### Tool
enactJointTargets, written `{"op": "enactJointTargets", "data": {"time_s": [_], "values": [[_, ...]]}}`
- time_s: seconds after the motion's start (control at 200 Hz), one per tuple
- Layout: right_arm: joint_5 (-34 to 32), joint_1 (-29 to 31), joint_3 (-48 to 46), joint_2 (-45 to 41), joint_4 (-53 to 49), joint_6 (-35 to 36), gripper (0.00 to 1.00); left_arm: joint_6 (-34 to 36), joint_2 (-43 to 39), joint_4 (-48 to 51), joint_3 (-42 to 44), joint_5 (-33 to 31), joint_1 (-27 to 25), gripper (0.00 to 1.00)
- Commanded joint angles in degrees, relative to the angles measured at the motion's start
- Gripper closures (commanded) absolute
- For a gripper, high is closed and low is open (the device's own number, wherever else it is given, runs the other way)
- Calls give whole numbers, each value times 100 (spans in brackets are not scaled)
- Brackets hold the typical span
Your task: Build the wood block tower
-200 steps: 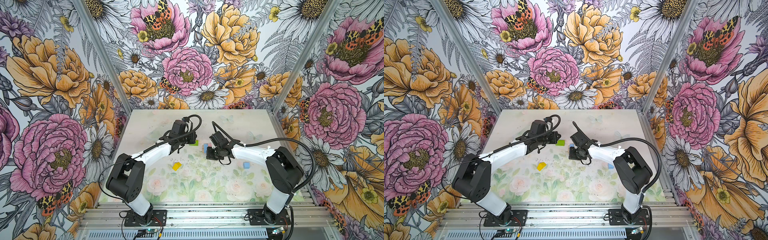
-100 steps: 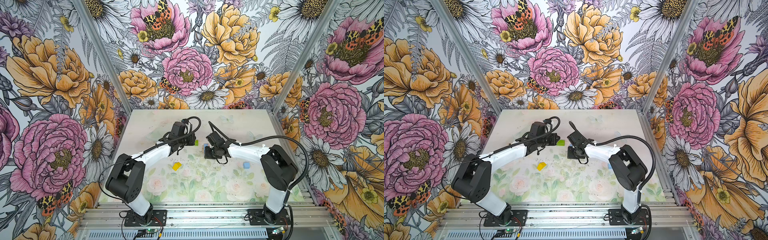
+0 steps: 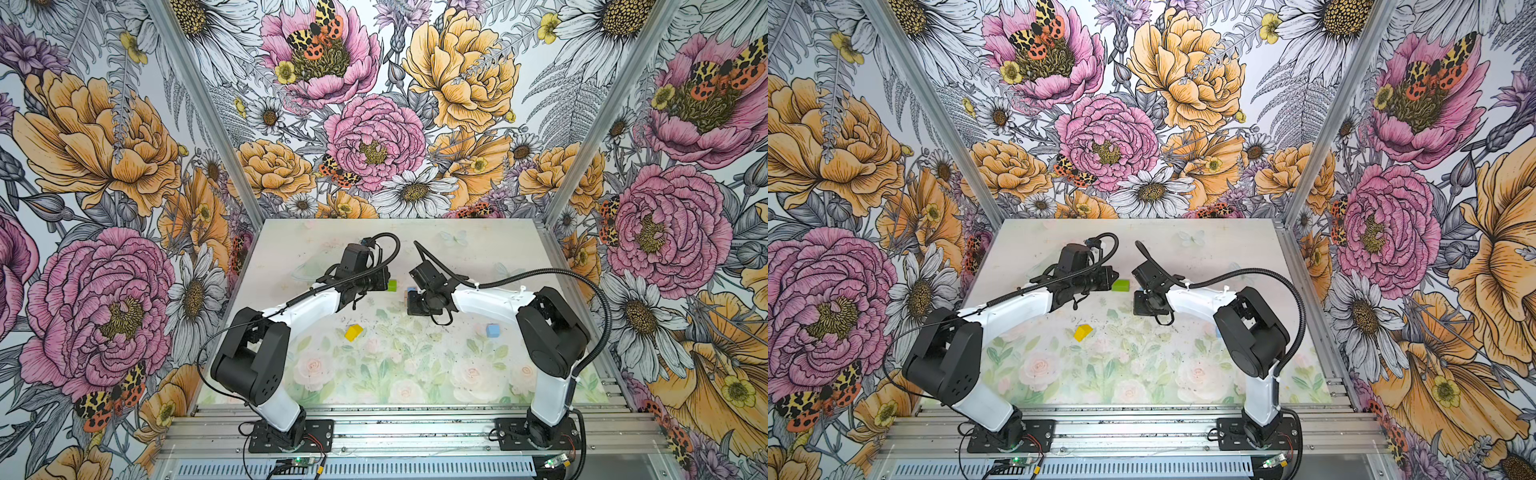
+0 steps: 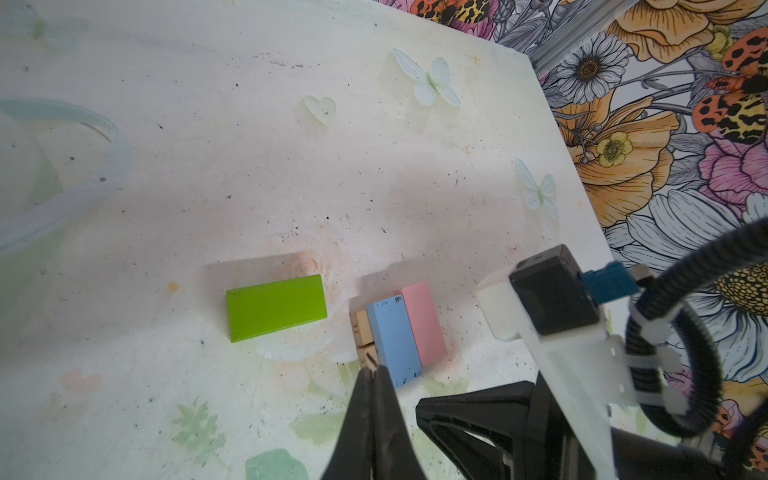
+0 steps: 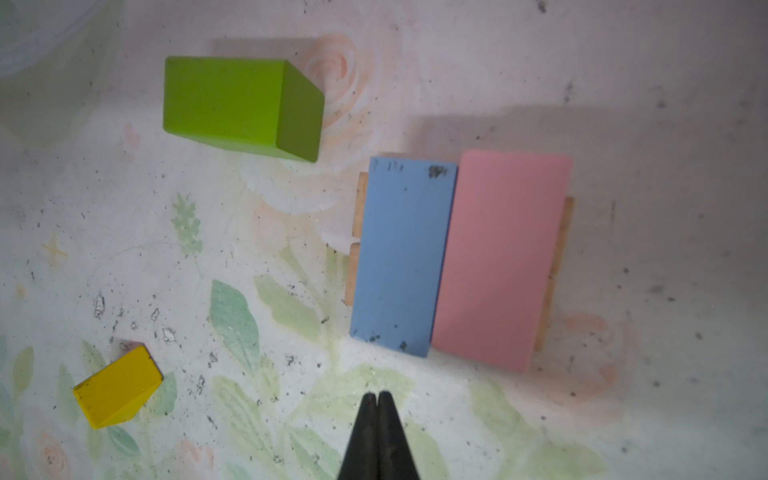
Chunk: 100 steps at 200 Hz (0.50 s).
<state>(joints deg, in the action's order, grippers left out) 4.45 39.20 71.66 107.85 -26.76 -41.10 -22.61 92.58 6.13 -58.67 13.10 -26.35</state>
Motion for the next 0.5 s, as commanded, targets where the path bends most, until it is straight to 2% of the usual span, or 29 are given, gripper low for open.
{"op": "enactJointTargets", "data": {"time_s": [0.0,0.495], "values": [[-137,63,175,155,-88,64,100,-16,-160,-160,71,9,62,100],[-163,70,295,245,-132,85,100,-15,-152,-174,76,29,68,100]]}}
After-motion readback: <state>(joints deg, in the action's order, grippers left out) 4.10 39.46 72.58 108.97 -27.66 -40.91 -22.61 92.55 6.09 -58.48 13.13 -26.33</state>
